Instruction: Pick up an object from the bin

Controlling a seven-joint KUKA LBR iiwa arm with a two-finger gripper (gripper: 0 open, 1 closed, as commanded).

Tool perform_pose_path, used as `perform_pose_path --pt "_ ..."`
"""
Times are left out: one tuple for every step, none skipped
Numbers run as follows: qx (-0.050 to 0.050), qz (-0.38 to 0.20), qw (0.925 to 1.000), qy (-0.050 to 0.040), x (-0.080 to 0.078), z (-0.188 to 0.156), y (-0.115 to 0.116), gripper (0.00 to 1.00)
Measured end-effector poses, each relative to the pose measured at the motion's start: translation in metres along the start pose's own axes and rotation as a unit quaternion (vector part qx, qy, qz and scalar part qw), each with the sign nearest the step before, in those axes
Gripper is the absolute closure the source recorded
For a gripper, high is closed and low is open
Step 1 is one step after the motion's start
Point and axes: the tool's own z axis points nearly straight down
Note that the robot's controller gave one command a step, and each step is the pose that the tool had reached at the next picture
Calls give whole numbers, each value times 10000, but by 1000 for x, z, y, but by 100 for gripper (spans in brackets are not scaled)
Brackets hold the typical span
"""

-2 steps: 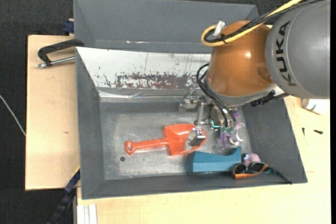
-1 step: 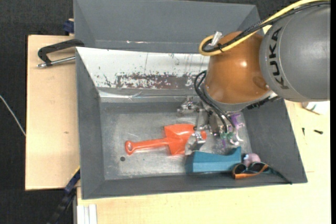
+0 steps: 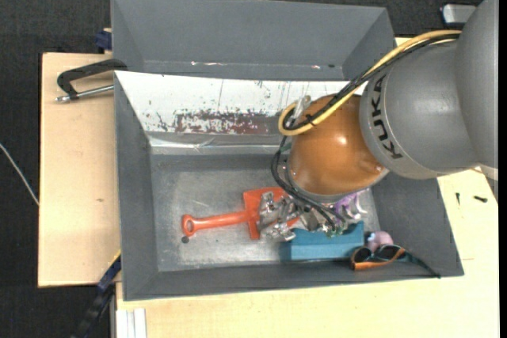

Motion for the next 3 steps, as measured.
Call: perform_pose_path --pt "0 -1 10000 0 0 0 0 100" --pt "8 57 10000 -30 -6 -137 -1 100" --pt "6 56 10000 -27 -6 -137 -1 0"
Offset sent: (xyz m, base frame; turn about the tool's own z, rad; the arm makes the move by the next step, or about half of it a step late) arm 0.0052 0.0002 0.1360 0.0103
